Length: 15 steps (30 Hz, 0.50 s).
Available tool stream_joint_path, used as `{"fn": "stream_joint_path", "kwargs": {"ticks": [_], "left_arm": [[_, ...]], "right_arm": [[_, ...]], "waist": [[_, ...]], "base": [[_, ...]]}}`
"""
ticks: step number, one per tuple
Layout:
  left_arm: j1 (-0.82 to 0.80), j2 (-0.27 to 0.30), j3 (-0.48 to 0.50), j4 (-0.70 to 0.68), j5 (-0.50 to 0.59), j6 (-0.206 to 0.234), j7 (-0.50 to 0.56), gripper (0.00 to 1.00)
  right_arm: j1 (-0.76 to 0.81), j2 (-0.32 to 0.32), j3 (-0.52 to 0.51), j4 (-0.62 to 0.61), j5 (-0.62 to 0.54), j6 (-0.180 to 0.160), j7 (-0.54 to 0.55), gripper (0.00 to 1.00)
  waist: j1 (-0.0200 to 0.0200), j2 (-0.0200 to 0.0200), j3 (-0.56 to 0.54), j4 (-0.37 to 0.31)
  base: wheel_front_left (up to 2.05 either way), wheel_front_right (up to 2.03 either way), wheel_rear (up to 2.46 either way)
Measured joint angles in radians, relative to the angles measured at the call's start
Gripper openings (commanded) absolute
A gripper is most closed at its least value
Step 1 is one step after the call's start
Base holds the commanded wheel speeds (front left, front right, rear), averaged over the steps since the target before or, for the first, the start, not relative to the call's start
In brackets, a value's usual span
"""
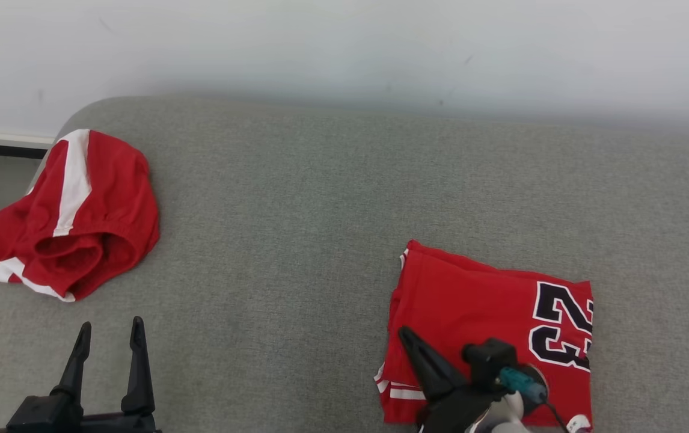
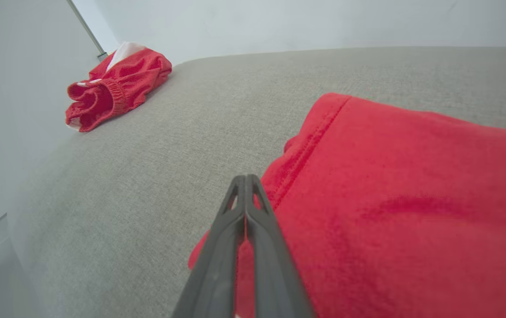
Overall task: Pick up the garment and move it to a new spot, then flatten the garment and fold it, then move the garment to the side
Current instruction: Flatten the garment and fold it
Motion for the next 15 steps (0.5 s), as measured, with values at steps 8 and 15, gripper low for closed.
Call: {"fn": "stream_joint_path", "kwargs": {"ticks": [8, 15], "left_arm": [[0.013, -0.005, 0.006, -0.012, 0.011, 0.000, 0.000, 1.00], [0.028, -0.001, 0.022, -0.019, 0.021, 0.000, 0.000, 1.00]], "right_arm": [[0.026, -0.012, -0.164, -0.158, -0.058, 0.000, 0.000, 0.00], [0.094, -0.049, -0.301, -0.267, -0.102, 0.000, 0.000, 0.00]], "waist": [[0.0000, 0.0000, -0.014, -0.050], [0.0000, 0.0000, -0.033, -0.112]], "base": [[0.00, 0.00, 0.00], [0.00, 0.00, 0.00]]}}
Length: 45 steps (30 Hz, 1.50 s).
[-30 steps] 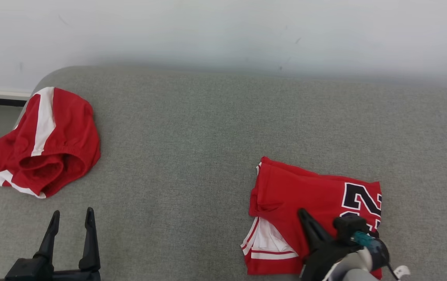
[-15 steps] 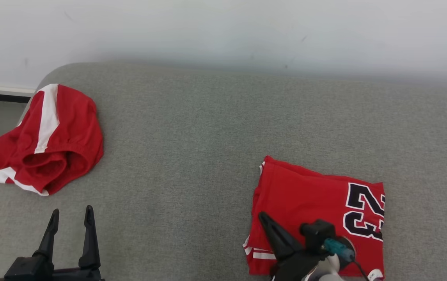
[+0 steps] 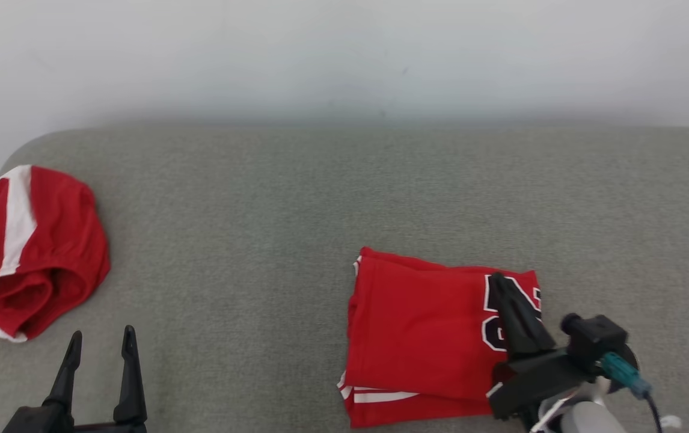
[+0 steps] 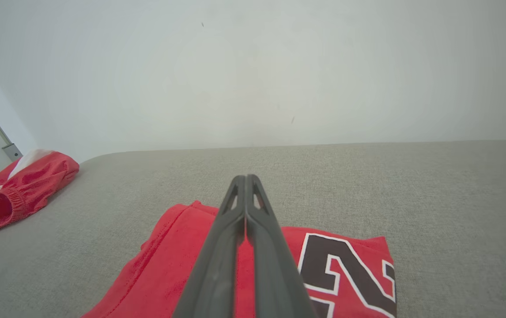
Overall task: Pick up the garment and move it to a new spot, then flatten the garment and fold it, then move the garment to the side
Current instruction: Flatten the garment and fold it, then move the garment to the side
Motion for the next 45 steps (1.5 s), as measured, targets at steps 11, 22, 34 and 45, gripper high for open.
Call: {"fn": "stream_joint_path", "kwargs": {"ticks": [11, 22, 34, 45], "left_arm": [[0.030, 0.002, -0.005, -0.013, 0.033, 0.000, 0.000, 1.00], [0.047, 0.012, -0.015, -0.010, 0.052, 0.000, 0.000, 1.00], [0.064, 0.035, -0.023, -0.004, 0.079, 0.000, 0.000, 1.00], [0.068, 0.046, -0.021, -0.009, 0.091, 0.000, 0.000, 1.00]], "right_arm": [[0.149, -0.023, -0.130, -0.115, -0.053, 0.000, 0.000, 0.00], [0.227, -0.016, -0.178, -0.146, -0.095, 0.000, 0.000, 1.00], [0.261, 0.006, -0.211, -0.165, -0.113, 0.000, 0.002, 1.00], [0.264, 0.015, -0.215, -0.180, -0.127, 0.000, 0.016, 1.00]], "waist": [[0.0000, 0.0000, -0.043, -0.076], [-0.0001, 0.0000, -0.070, -0.080], [-0.0001, 0.0000, -0.077, -0.053], [-0.0001, 0.0000, -0.072, -0.046]], "base": [[0.00, 0.00, 0.00], [0.00, 0.00, 0.00], [0.00, 0.00, 0.00], [0.00, 0.00, 0.00]]}}
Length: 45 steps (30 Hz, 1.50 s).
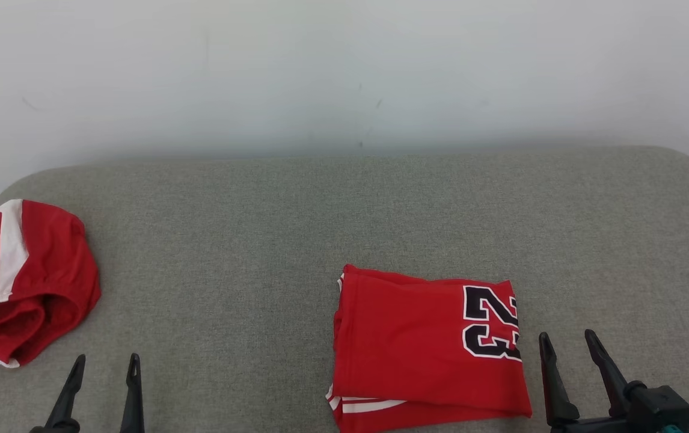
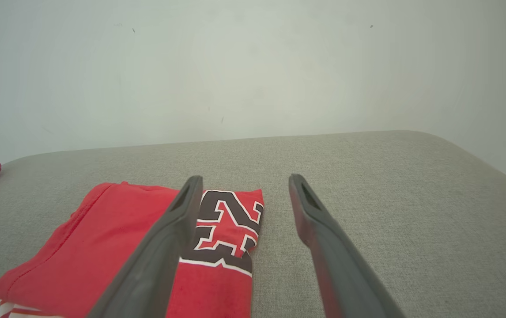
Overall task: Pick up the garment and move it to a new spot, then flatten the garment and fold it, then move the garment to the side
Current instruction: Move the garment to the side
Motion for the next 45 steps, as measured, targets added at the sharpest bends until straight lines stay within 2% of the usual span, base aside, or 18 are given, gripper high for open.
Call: {"fn": "stream_joint_path", "kwargs": {"ticks": [36, 45], "left_arm": [[0.012, -0.015, 0.019, -0.019, 0.002, 0.000, 0.000, 1.00], [0.008, -0.015, 0.018, -0.017, 0.001, 0.000, 0.000, 1.00]], "right_arm": [[0.003, 0.006, 0.000, -0.008, -0.016, 0.000, 0.021, 1.00], [-0.094, -0.018, -0.002, 0.001, -0.015, 0.000, 0.053, 1.00]], "waist": [[0.0000, 0.0000, -0.004, 0.010], [0.0001, 0.0000, -0.002, 0.016]], "base": [[0.00, 0.00, 0.00], [0.00, 0.00, 0.00]]}}
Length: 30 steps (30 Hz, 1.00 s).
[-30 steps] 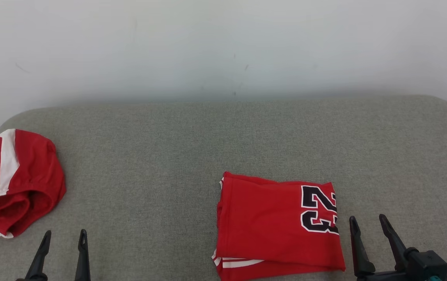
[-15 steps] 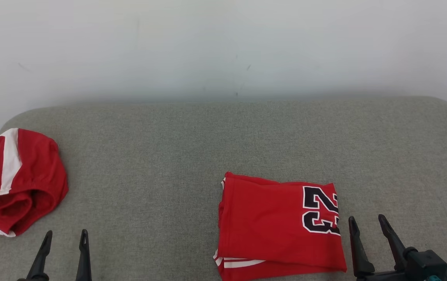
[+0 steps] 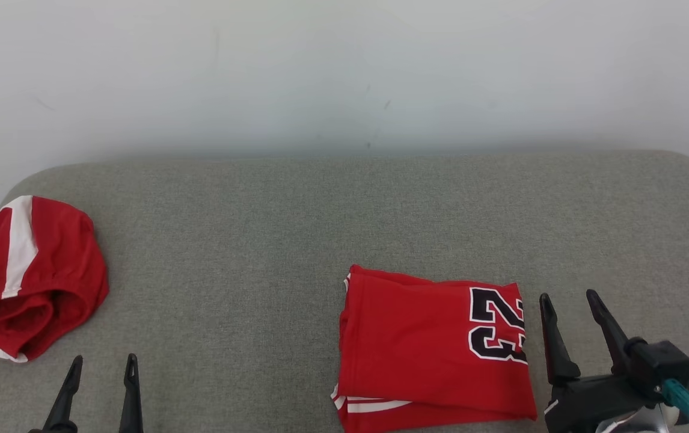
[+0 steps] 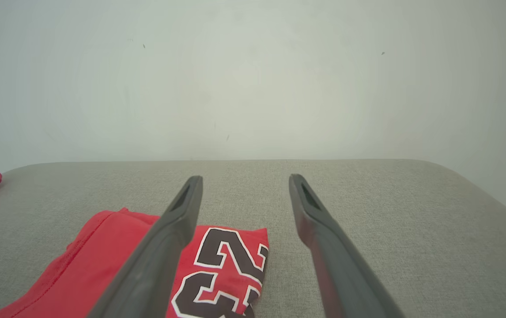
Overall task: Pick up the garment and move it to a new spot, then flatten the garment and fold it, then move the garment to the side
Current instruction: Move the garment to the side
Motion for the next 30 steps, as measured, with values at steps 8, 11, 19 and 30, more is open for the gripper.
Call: {"fn": "stream_joint_path", "kwargs": {"ticks": [8, 11, 19, 30], "left_arm": [[-0.018, 0.001, -0.013, 0.008, -0.008, 0.000, 0.000, 1.00], [-0.024, 0.002, -0.016, 0.010, -0.012, 0.000, 0.000, 1.00], [-0.051, 0.012, -0.027, 0.013, -0.024, 0.000, 0.000, 1.00], [-0.076, 0.022, -0.036, 0.017, -0.030, 0.000, 0.000, 1.00]], "right_arm": [[-0.116, -0.006, -0.006, 0.111, -0.006, 0.000, 0.060, 1.00], [-0.136, -0.007, -0.012, 0.157, -0.006, 0.000, 0.070, 1.00], [-0.232, -0.010, -0.030, 0.357, 0.001, 0.000, 0.119, 1.00], [-0.281, 0.014, -0.022, 0.566, 0.016, 0.000, 0.116, 1.00]], "waist": [[0.0000, 0.0000, 0.014, 0.017], [0.0000, 0.0000, 0.021, 0.022], [0.0000, 0.0000, 0.063, 0.038], [0.0001, 0.0001, 0.106, 0.053]], "base": [[0.00, 0.00, 0.00], [0.00, 0.00, 0.00], [0.00, 0.00, 0.00], [0.00, 0.00, 0.00]]}}
